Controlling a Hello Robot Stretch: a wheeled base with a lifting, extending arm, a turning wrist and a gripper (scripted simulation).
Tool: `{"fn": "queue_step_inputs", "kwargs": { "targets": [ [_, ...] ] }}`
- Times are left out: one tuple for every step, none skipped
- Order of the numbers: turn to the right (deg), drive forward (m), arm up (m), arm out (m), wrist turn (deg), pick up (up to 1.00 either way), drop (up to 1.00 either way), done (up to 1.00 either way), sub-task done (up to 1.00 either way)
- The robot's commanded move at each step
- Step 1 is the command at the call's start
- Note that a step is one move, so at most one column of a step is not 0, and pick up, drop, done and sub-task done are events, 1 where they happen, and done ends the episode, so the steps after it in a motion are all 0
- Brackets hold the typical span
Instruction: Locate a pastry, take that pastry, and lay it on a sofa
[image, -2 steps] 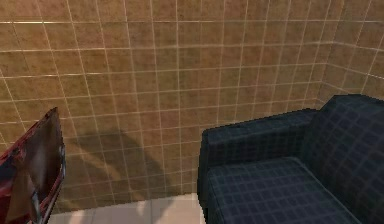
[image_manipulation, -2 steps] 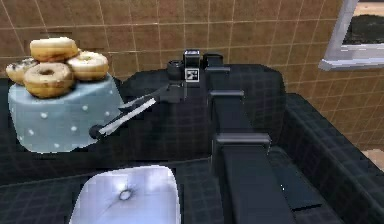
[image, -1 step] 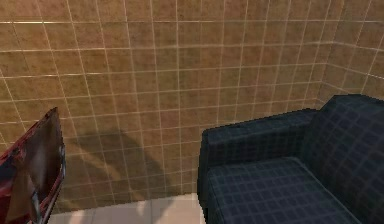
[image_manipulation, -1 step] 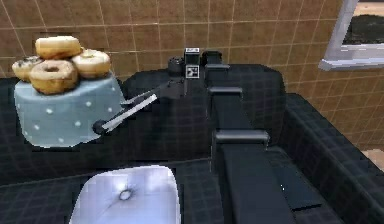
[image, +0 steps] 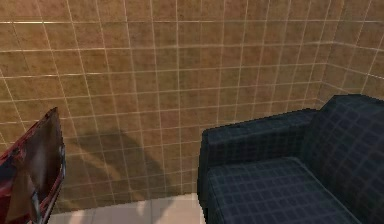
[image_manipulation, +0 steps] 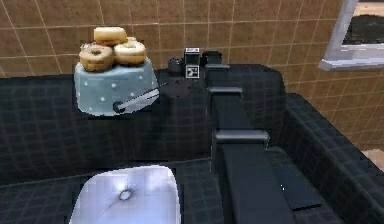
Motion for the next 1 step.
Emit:
{"fn": "queue_step_inputs", "kwargs": {
  "targets": [
    [0.0,0.00,-0.28,0.00,0.0,0.00,0.00,0.00,0.00]
  ]
}}
